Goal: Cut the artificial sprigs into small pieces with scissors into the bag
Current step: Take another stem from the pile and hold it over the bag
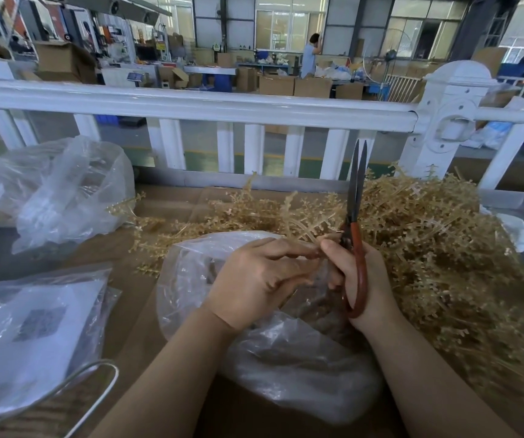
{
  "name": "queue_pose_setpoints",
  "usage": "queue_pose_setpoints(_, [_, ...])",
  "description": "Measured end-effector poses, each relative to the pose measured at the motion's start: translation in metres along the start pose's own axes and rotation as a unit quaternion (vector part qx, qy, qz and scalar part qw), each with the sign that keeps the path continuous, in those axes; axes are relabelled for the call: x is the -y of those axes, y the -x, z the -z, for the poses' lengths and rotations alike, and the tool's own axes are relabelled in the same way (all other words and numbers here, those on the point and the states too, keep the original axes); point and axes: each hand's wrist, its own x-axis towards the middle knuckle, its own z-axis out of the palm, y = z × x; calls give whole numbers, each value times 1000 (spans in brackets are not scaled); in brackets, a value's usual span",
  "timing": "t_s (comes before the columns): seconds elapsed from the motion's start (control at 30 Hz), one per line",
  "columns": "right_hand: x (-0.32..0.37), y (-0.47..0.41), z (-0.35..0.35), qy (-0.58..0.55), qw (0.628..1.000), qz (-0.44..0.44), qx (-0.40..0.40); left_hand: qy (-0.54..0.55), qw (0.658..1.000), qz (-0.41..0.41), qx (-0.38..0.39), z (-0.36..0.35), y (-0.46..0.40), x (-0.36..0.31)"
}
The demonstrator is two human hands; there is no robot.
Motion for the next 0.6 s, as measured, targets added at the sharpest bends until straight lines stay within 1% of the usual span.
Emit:
queue_pose_setpoints(0.07, [-1, 1, 1, 0, 1000, 20, 14, 26, 999, 27, -10, 0, 0, -2])
queue_pose_setpoints(0.13, [-1, 1, 2, 1, 999, 34, 22, 62, 994, 73, -51, 0, 0, -3])
queue_pose_setpoints(0.2, [-1, 1, 2, -32, 999, 24, 35, 89, 983, 127, -102, 2, -1, -4])
queue_pose_setpoints(0.27, [0, 1, 2, -48, 998, 14, 41, 126, 956, 216, -150, 4, -3, -3])
queue_pose_setpoints(0.33, [0, 0, 3, -41, 998, 19, 37, 197, 914, 311, -173, 7, -4, -1])
queue_pose_setpoints(0.4, [-1, 0, 3, -33, 998, 31, 33, 280, 876, 365, -146, 9, -3, 4])
queue_pose_setpoints(0.5, [-3, -1, 2, -38, 998, 47, 32, 354, 829, 429, -60, 11, -2, 6])
queue_pose_setpoints(0.53, [-3, -1, 2, -41, 997, 48, 34, 371, 807, 459, -28, 13, -3, 6])
queue_pose_setpoints(0.6, [-1, 0, 0, -46, 997, 51, 44, 420, 746, 514, 51, 15, -4, 5])
